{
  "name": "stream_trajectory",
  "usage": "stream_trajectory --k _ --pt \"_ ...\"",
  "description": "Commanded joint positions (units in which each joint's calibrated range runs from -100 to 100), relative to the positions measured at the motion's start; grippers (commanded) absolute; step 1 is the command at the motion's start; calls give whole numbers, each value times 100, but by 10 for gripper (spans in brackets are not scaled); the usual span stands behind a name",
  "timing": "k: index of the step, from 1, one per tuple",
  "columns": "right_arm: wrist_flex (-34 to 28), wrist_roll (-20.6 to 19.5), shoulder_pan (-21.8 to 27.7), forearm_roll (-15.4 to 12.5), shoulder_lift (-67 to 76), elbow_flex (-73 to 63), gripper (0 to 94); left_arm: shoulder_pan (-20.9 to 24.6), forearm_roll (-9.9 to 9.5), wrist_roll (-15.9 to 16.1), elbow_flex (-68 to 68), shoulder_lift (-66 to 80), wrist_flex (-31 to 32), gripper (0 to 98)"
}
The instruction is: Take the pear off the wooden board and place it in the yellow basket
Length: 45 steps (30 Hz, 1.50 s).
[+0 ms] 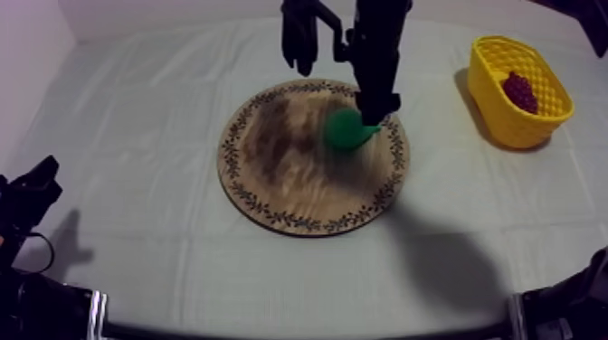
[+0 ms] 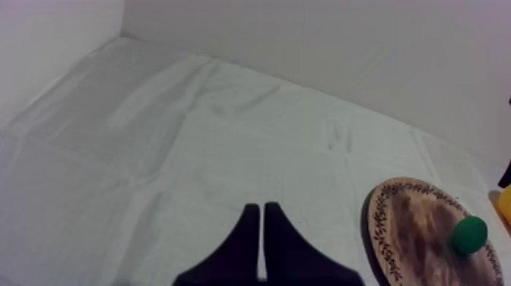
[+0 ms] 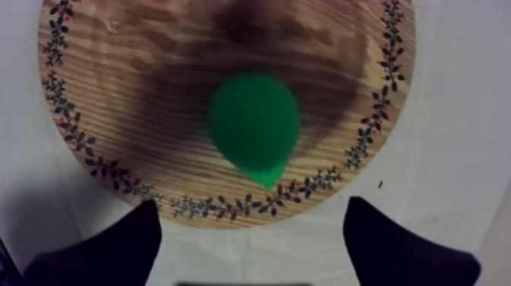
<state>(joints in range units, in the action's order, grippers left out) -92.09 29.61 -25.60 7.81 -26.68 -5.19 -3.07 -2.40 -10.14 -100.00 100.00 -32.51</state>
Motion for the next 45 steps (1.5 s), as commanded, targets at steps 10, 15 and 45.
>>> stream_trajectory --k 10,15,45 --pt "594 -19 -91 -64 -746 123 681 -1 -2 1 0 0 1 1" --pt "663 -70 -106 -42 -1113 -57 670 -1 -2 1 0 0 1 1" --pt "722 -167 132 119 -971 -745 425 -1 -2 1 0 0 1 1"
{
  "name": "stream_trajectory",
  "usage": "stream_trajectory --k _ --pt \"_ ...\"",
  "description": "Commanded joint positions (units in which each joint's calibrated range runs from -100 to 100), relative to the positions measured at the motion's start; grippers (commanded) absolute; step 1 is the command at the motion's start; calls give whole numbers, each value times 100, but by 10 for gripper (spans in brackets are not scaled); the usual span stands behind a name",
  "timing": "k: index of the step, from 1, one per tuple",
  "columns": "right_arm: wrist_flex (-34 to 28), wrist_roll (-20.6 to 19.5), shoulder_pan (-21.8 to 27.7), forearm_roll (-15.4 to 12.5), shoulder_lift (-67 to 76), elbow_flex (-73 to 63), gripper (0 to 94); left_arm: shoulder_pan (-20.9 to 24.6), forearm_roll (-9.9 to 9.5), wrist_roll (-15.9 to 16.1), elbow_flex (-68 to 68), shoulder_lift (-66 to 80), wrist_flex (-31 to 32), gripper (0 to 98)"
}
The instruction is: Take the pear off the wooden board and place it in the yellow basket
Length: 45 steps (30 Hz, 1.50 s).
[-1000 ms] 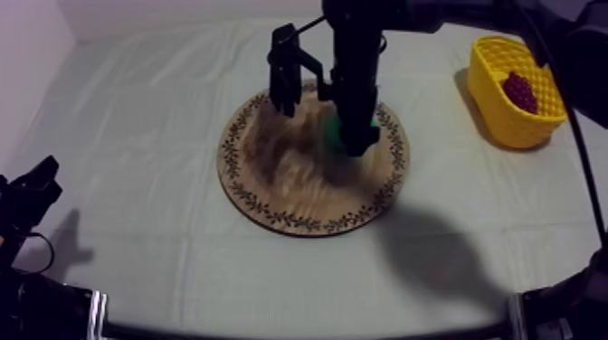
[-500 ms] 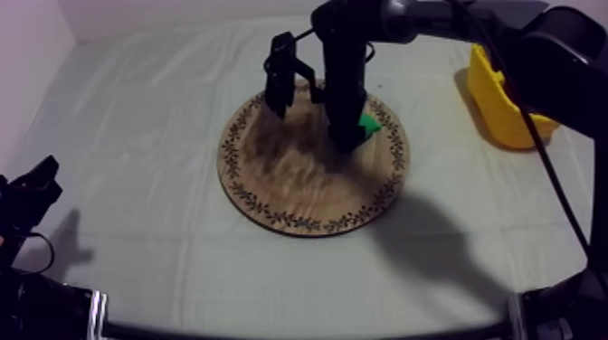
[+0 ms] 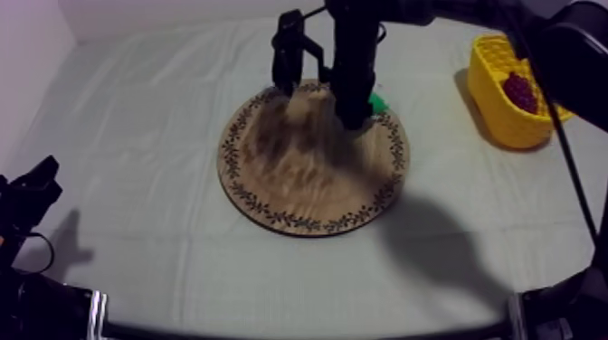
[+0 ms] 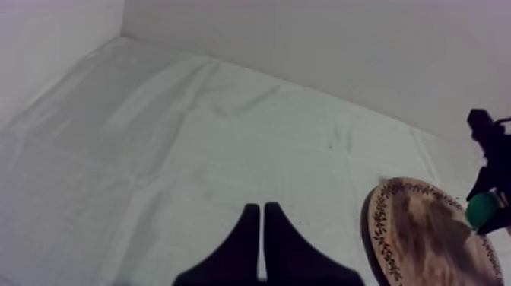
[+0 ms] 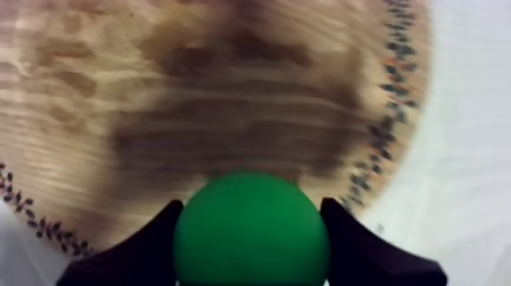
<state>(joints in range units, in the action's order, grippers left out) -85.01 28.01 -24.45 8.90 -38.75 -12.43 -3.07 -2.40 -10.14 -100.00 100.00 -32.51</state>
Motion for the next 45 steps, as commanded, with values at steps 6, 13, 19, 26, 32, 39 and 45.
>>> stream_trajectory --k 6,13,19,26,32,39,45 --pt "77 -174 253 51 1039 -102 432 -1 -2 1 0 0 1 1" --pt "414 -658 803 255 1770 -92 435 -1 -2 1 0 0 1 1" --pt "676 -1130 1500 475 2217 14 442 -1 -2 1 0 0 1 1" --pt "954 -1522 2274 650 2566 268 458 -1 -2 1 0 0 1 1" --pt "1199 -1774 2686 639 2765 987 471 -1 -2 1 0 0 1 1" --pt "1482 -2007 2879 493 2808 1930 487 -1 -2 1 0 0 1 1" --pt "1780 -2280 3010 373 2630 2713 506 -1 -2 1 0 0 1 1"
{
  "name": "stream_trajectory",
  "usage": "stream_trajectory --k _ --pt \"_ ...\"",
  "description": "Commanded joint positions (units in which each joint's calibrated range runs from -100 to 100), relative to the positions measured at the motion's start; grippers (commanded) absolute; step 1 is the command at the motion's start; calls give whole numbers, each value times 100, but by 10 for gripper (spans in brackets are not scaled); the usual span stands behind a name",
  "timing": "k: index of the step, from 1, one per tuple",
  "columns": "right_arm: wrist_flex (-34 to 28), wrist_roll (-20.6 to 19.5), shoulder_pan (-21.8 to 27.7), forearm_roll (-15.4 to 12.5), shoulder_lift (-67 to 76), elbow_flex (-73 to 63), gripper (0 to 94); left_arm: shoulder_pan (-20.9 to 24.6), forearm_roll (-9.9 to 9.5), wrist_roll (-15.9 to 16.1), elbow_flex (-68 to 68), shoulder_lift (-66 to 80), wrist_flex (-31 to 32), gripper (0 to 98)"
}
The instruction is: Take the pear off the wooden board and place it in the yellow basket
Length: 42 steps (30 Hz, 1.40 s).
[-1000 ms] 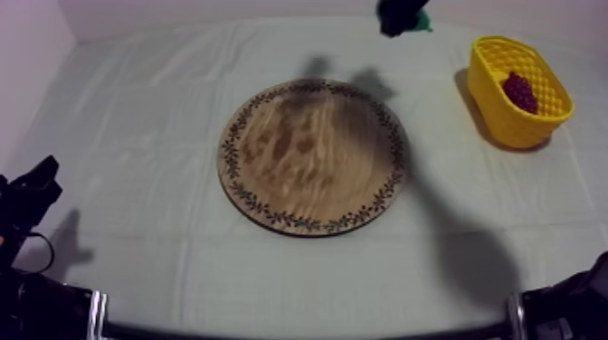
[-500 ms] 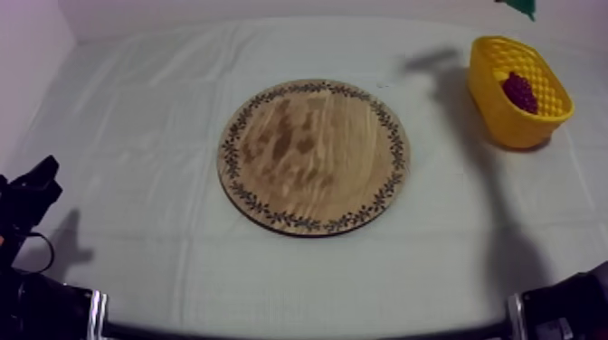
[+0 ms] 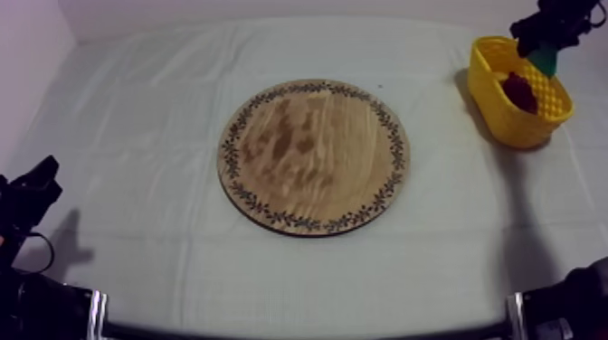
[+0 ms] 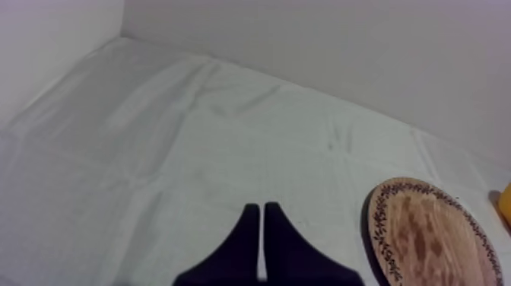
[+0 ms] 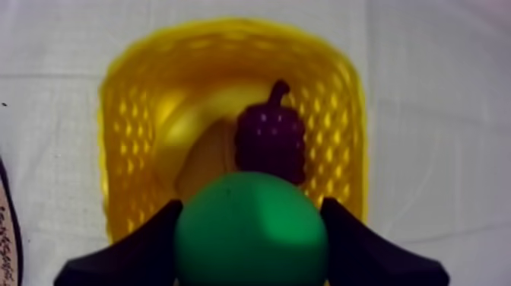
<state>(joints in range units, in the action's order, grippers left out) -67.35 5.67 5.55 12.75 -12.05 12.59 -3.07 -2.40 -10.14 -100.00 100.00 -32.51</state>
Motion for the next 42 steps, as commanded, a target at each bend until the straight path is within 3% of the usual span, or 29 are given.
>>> stream_trajectory --k 1,9,18,35,42 --pt "59 -65 27 -42 -87 302 515 -1 -2 1 0 0 1 1" --pt "590 -83 113 -152 -371 579 610 -1 -2 1 0 0 1 1" --pt "998 94 185 -190 291 664 594 -1 -2 1 0 0 1 1" --pt "2967 364 -82 -242 4820 4264 517 -1 -2 1 0 0 1 1" --pt "3252 724 -393 -585 6799 5843 457 -1 -2 1 0 0 1 1"
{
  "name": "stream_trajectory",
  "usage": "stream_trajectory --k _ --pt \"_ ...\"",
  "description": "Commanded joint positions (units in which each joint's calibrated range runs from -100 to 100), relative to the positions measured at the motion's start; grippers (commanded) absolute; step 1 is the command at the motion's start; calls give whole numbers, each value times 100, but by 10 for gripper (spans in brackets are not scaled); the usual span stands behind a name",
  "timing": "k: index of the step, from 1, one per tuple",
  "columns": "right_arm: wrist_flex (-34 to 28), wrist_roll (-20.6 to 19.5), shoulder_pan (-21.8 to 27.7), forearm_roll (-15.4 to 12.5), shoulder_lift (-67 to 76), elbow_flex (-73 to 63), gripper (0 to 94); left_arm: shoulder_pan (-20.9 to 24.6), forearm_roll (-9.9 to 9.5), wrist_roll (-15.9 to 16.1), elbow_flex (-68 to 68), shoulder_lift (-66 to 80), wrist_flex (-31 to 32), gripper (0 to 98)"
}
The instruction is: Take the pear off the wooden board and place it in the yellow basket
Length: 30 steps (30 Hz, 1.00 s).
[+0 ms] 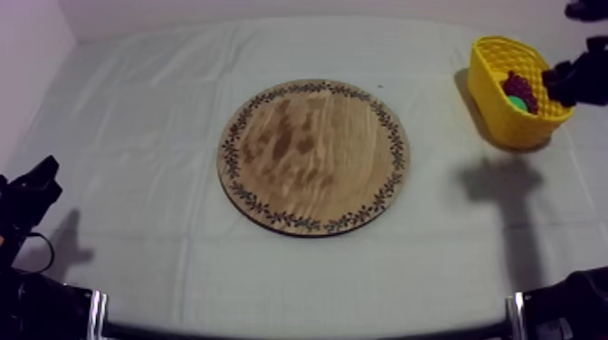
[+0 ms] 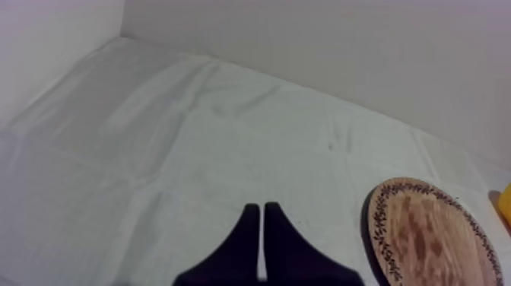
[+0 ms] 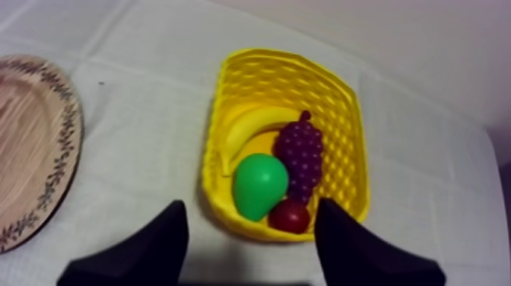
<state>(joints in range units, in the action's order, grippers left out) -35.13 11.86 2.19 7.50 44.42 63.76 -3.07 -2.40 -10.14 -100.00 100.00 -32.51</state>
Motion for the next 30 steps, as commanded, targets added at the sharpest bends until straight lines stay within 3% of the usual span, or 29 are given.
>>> stream_trajectory --k 1,6,10,15,22,25,30 --pt "44 161 -99 -108 1420 948 450 -1 -2 1 0 0 1 1" --pt "69 411 -264 -303 2649 1943 407 -1 -2 1 0 0 1 1" --pt "-43 743 -284 -643 3441 2532 341 -1 -2 1 0 0 1 1" --pt "-173 833 -266 -882 4224 3179 242 -1 -2 1 0 0 1 1" --pt "-296 284 -295 -956 4850 3441 44 -1 -2 1 0 0 1 1" --pt "-290 95 -352 -921 5033 3520 20 -1 -2 1 0 0 1 1" --pt "-272 276 -383 -898 5117 3569 14 -1 -2 1 0 0 1 1"
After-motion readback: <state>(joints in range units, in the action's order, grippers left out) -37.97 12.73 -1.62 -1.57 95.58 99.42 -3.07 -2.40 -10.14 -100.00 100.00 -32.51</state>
